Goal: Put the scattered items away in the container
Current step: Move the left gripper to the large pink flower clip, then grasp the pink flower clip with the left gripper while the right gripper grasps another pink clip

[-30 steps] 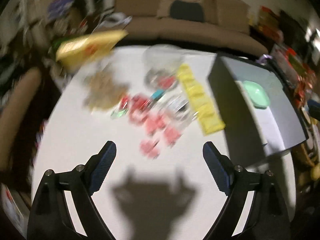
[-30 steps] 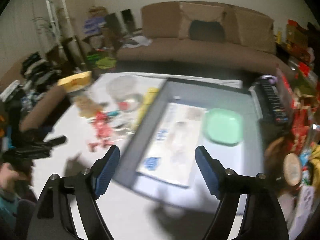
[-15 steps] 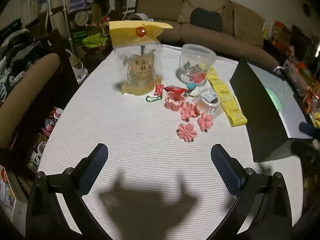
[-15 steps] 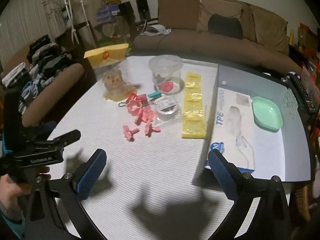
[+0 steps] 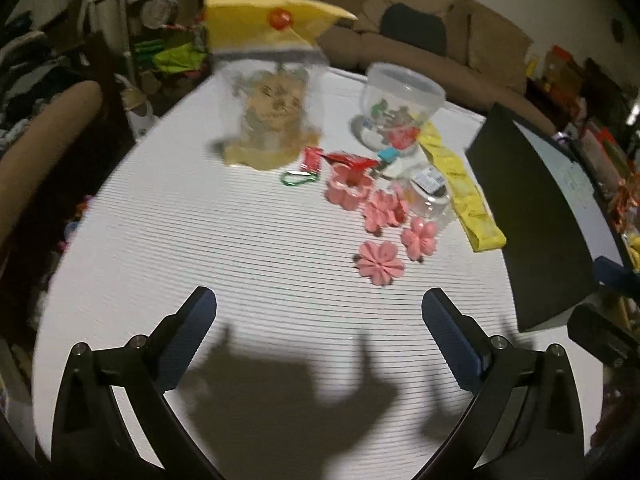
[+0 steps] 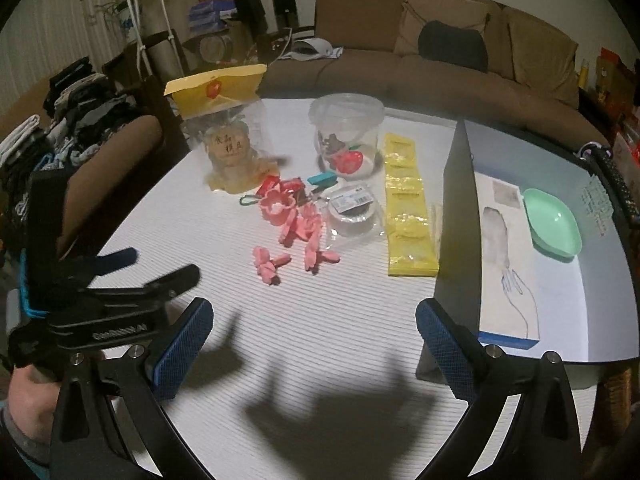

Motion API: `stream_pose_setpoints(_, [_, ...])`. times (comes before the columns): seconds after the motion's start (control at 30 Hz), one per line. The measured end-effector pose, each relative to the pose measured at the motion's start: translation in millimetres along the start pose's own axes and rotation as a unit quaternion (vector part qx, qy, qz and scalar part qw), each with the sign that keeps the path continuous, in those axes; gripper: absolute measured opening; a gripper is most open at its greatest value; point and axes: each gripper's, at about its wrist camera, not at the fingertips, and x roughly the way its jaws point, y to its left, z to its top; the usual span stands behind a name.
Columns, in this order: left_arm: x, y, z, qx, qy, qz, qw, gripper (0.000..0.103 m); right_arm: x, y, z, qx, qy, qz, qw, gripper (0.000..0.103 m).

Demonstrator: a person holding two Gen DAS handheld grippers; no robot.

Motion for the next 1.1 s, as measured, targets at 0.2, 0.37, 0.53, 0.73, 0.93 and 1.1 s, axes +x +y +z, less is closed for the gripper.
stream_pose_setpoints(0.2, [32, -15, 9, 0.048, 0.006, -0.051, 0.9975, 0.102, -18, -28, 10, 0.038, -0.041, 0.011, 0.998, 0.103])
stream_pose_setpoints(0.37, [66, -14, 16, 0.044, 0.023, -0.079, 0.9956, 0.100, -25, -40, 11, 0.047, -0.043, 0.017, 0.998, 0.103])
stream_pose_setpoints(0.53, [84, -18, 21, 0.045, 0.032, -0.118, 0.9915, 0.083, -16, -45, 9, 0.055, -0.032, 0.027, 0.998, 0.103])
stream_pose_setpoints(0.73, [97, -32, 16, 0.071, 0.032, -0.088, 0.9930, 0.078, -8, -49, 6, 0.066, -0.027, 0.044, 0.997, 0.103])
stream_pose_setpoints(0.93, [103, -40, 12, 0.087, 0.035, -0.083, 0.9921, 0.043, -13, -52, 9, 0.069, -0.032, 0.052, 0.996, 0.103])
stream_pose_setpoints(1.1, [106, -29, 14, 0.049, 0.038, -0.101, 0.9930, 0.041, -14, -52, 12, 0.065, -0.031, 0.047, 0.996, 0.103])
